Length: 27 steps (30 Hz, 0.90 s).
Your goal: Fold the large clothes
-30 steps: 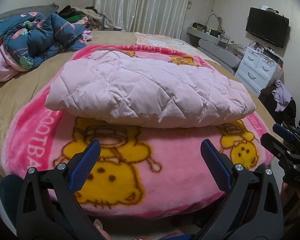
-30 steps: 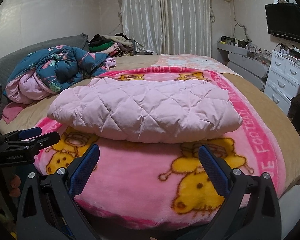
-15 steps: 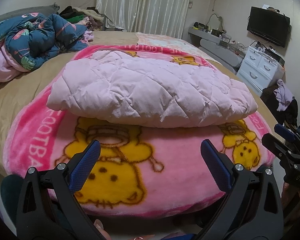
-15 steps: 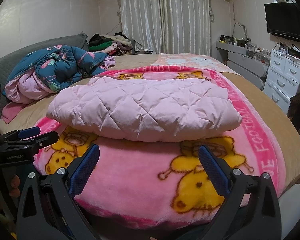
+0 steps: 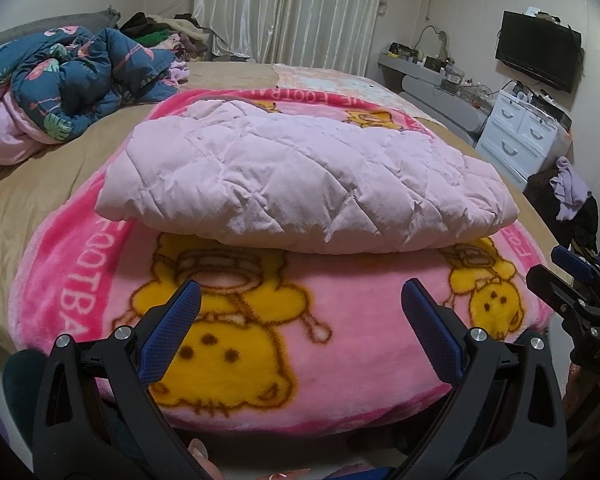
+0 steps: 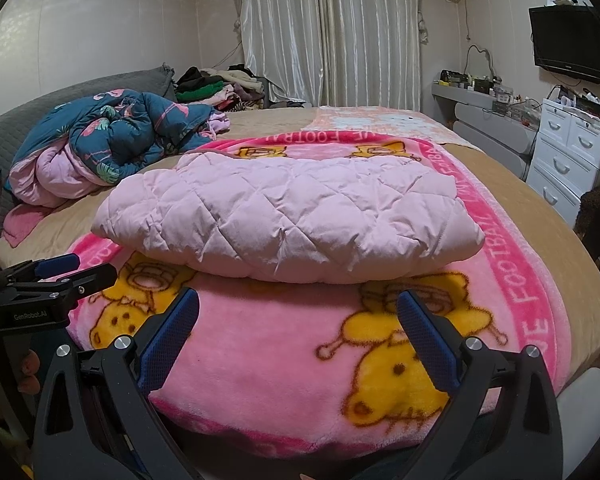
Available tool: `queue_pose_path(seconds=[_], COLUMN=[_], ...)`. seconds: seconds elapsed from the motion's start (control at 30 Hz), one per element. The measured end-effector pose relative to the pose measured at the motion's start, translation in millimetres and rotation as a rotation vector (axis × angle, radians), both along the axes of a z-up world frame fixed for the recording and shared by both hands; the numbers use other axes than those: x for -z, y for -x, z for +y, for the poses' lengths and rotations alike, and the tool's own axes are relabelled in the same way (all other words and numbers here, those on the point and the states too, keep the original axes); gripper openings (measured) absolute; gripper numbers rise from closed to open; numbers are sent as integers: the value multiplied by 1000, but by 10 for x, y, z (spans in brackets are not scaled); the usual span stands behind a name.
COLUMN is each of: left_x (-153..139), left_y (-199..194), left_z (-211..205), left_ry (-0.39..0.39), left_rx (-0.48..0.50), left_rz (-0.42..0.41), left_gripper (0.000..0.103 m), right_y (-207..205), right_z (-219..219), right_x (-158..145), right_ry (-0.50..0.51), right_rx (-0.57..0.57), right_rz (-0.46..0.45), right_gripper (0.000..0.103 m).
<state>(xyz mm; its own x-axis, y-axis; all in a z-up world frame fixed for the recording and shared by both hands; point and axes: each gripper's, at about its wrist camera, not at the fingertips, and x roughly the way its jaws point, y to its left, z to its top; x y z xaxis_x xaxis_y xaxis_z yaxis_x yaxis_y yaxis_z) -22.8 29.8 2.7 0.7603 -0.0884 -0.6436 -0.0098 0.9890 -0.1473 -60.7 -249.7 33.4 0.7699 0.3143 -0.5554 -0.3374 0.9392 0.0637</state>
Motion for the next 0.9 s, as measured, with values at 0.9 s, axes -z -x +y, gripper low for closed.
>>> queue_pose_path(seconds=[0.9], left_x=[-7], left_y=[-8], left_z=[31], left_ry=[-6], left_rx=[-5], left_rz=[0], left_gripper=[94], right_y=[16], right_z=[2], right_x=[32], right_ry=[5], right_rx=[-4], right_rz=[3], right_gripper=[99])
